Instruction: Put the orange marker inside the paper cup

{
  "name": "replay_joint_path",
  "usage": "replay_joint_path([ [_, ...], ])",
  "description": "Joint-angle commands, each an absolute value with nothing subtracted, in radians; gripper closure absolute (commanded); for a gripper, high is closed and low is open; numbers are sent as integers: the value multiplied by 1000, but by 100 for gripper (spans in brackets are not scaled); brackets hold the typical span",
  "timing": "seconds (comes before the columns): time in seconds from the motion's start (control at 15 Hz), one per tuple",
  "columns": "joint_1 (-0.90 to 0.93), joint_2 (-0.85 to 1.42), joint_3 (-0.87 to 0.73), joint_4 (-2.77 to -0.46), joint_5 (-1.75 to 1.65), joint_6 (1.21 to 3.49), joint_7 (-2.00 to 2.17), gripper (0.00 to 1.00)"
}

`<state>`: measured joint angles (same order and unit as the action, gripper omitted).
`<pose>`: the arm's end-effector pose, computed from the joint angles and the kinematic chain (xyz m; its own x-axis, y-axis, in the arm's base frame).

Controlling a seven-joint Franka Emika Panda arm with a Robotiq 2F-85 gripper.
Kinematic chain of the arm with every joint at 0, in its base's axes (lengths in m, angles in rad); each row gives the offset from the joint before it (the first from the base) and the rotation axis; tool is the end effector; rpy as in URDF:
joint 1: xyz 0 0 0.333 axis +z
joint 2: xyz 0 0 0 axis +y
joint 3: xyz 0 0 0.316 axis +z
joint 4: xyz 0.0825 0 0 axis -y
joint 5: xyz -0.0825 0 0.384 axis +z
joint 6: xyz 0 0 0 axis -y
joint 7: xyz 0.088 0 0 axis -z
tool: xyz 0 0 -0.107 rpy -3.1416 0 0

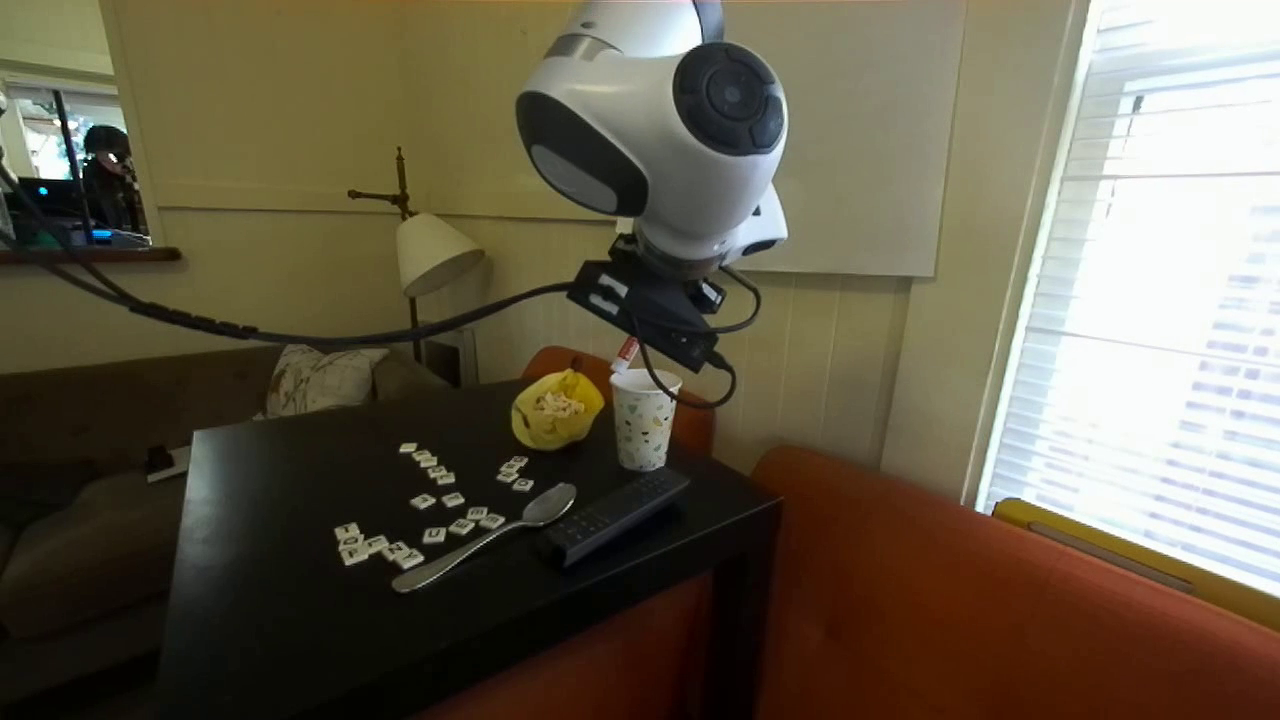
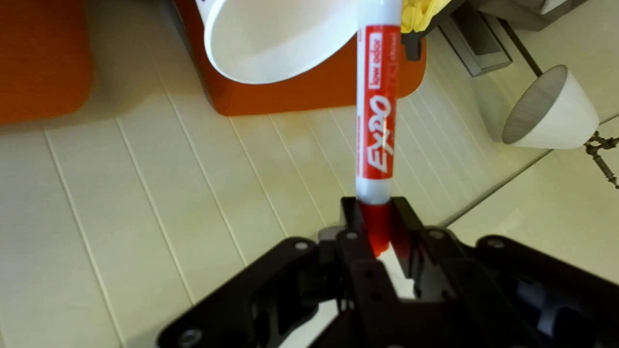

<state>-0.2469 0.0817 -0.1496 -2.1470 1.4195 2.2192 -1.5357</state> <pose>0.5346 -0.1884 0.3856 0.6325 -0.1138 0.7661 0.3794 -0.8168 -0.4346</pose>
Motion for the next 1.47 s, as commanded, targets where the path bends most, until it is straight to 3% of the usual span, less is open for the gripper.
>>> replay_joint_path([
  [0.0, -223, 89, -158, -2160, 1538, 2208, -1679, 95],
  [1.4, -239, 221, -222, -2174, 1612, 2102, -2003, 95],
])
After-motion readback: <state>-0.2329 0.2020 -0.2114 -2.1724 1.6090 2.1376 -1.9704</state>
